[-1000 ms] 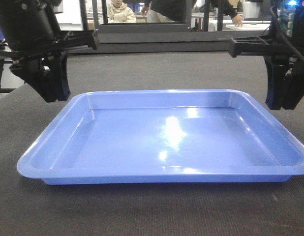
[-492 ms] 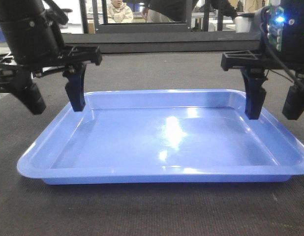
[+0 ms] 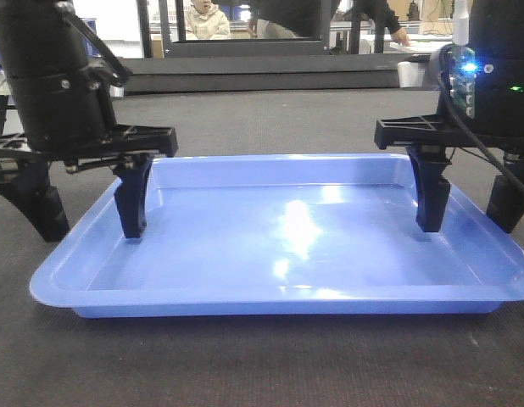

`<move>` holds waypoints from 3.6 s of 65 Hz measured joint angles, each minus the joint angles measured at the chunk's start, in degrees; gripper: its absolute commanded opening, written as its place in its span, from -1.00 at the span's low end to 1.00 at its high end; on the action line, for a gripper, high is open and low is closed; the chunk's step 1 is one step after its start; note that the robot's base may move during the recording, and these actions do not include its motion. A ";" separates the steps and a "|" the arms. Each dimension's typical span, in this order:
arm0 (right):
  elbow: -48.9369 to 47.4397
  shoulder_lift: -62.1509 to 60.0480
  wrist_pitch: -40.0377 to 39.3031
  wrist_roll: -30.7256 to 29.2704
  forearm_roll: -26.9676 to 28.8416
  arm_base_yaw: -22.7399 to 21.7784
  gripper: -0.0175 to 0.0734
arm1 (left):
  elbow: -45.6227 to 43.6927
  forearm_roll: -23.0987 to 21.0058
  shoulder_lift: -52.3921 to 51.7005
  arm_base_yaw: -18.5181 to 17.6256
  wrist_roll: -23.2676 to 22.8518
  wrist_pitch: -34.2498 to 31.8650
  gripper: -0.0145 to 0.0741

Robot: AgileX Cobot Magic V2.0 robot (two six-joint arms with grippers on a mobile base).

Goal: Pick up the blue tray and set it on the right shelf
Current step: 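Close both grippers on the tray's opposite side rims, then lift the blue tray with both grippers toward the robot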

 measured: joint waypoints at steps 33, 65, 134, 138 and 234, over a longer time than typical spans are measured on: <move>0.00 1.10 0.76 0.00 1.06 0.00 0.45 | -0.12 -2.08 0.88 0.00 0.00 -0.11 0.18; 0.00 1.20 0.42 0.10 1.31 0.00 -0.07 | -0.23 -2.33 1.01 0.00 -0.09 -0.23 -0.02; -0.13 -9.83 1.18 0.99 1.07 0.00 -0.19 | -0.46 -2.90 -7.88 0.12 -0.09 1.26 -0.67; -0.13 -12.17 1.81 1.90 1.07 0.00 -0.19 | -0.46 -2.90 -10.38 0.12 -0.23 2.05 -0.67; 17.52 -36.08 4.53 17.90 -3.72 13.92 -0.19 | 18.36 5.69 -34.94 -13.82 -19.21 4.65 -0.67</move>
